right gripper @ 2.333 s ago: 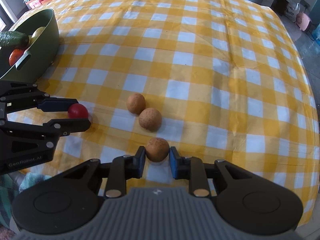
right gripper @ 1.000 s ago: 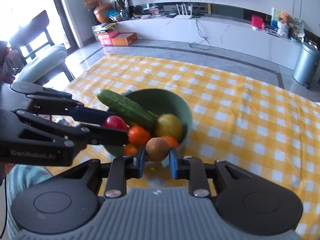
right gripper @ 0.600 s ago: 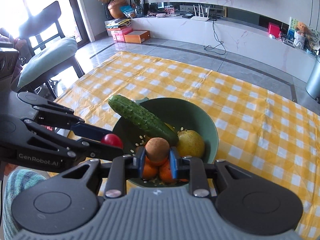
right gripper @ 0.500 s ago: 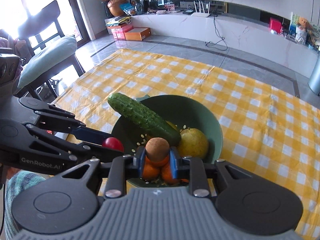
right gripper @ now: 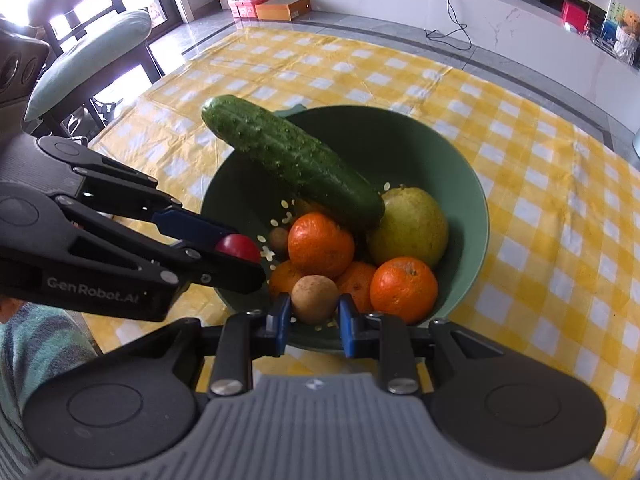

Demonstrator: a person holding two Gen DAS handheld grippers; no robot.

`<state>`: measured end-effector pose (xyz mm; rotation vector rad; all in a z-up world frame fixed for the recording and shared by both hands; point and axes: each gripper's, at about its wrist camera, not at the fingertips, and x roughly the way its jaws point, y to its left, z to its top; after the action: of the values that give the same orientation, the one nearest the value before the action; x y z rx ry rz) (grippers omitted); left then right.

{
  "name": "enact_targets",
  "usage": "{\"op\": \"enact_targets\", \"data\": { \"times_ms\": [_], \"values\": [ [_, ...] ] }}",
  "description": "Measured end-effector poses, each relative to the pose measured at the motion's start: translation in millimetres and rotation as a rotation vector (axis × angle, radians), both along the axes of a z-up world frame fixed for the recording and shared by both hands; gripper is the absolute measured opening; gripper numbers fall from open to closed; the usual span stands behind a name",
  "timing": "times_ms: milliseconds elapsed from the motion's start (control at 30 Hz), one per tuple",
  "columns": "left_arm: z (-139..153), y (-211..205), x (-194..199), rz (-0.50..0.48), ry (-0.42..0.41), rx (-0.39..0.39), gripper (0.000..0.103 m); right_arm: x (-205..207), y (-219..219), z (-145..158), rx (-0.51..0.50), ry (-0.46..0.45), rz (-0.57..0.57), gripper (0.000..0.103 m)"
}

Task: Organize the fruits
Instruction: 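Carry the kiwi and red plum over the colander and lower them inside, then open both tools to release the kiwi and plum into the colander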

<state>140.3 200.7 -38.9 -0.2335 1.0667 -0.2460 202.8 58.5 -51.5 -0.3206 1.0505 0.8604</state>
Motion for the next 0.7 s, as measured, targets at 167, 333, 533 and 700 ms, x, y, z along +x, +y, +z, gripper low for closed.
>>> {"op": "enact_targets", "data": {
  "times_ms": [167, 333, 533, 700],
  "values": [
    [-7.0, 0.6, 3.5, -0.003, 0.007, -0.006, 0.036, 2.9, 1.4, -6.6, -0.009, 0.004, -0.006, 0.022],
    [-9.4, 0.4, 5.2, -0.002, 0.009, 0.0, 0.037, 5.5, 0.6, -11.2, -0.005, 0.016, -0.015, 0.022],
    [-11.4, -0.6, 6.3, 0.017, 0.016, -0.001, 0.039, 3.3, -1.2, -10.7, 0.001, 0.012, -0.015, 0.023],
    [-10.6, 1.4, 5.9, 0.027, 0.018, -0.001, 0.044, 0.6, -5.3, -5.7, 0.015, -0.001, -0.022, 0.036]
  ]
}}
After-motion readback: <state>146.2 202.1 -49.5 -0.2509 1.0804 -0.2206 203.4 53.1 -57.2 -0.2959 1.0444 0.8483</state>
